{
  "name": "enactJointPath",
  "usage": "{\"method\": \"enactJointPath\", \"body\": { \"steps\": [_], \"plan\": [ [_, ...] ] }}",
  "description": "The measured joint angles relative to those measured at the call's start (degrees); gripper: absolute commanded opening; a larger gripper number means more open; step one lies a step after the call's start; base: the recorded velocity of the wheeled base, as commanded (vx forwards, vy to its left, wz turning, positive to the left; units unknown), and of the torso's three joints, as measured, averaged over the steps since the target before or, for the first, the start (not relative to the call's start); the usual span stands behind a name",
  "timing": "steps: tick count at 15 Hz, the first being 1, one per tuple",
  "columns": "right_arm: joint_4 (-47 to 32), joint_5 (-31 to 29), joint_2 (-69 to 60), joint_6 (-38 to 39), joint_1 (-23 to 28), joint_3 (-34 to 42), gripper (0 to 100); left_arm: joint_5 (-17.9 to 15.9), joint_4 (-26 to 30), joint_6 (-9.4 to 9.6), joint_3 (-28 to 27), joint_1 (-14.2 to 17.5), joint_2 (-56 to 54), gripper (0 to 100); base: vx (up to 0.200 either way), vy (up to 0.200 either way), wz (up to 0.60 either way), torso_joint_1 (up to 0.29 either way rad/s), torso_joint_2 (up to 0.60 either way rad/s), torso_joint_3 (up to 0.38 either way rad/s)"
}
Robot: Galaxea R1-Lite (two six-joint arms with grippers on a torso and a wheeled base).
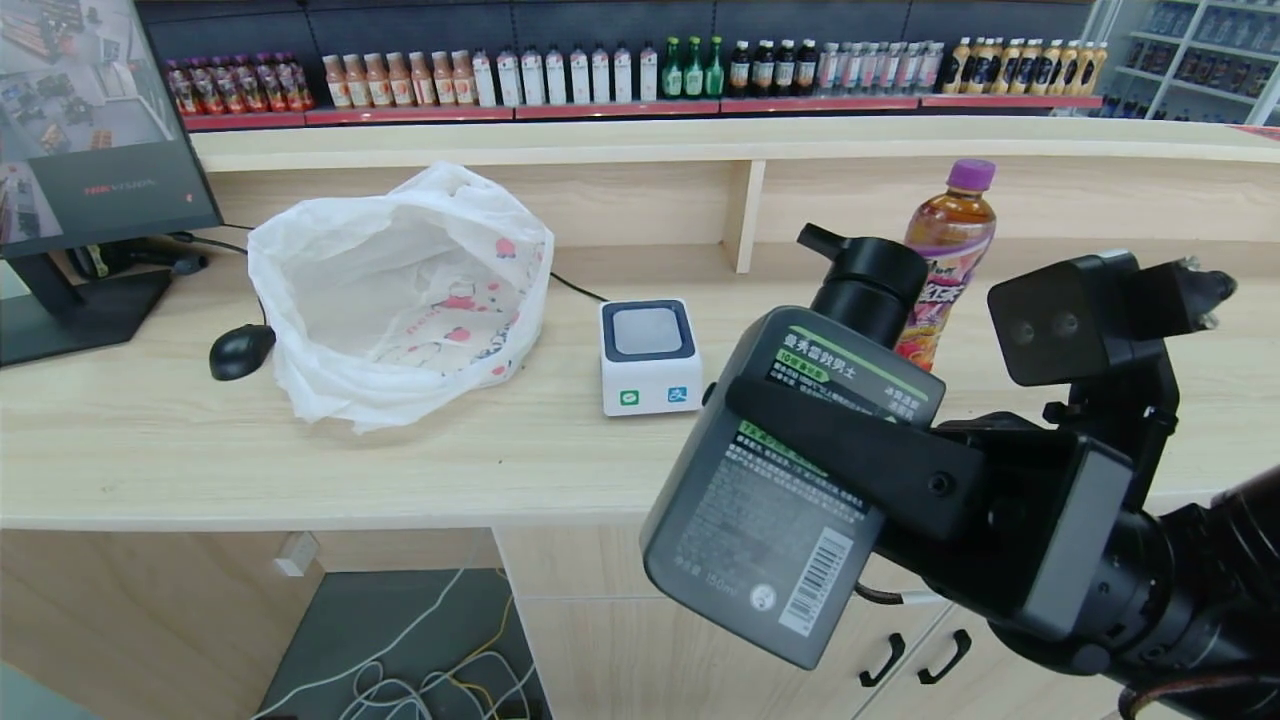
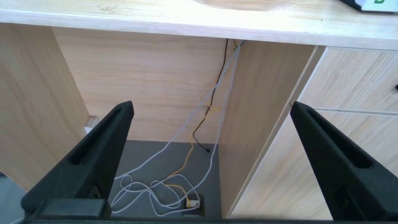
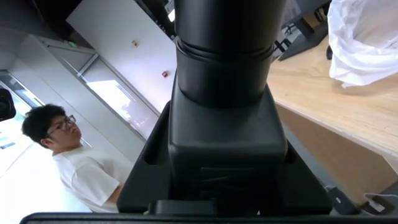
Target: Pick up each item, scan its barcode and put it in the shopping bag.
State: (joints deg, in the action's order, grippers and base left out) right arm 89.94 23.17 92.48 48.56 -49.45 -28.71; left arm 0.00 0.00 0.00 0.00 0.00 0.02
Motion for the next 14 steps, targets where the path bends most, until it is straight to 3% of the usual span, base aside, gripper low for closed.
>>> {"method": "enactJointPath", "body": {
  "steps": [9, 14],
  "plan": [
    [0.00, 0.02, -0.09, -7.03, -0.35, 1.26, 0, 0.00, 0.00, 0.00, 0.00, 0.00, 0.00, 100, 0.000, 0.000, 0.00, 0.000, 0.00, 0.000],
    [-0.04, -0.79, 0.82, -20.66, 0.06, 3.55, 0, 0.00, 0.00, 0.00, 0.00, 0.00, 0.00, 100, 0.000, 0.000, 0.00, 0.000, 0.00, 0.000]
  ]
}}
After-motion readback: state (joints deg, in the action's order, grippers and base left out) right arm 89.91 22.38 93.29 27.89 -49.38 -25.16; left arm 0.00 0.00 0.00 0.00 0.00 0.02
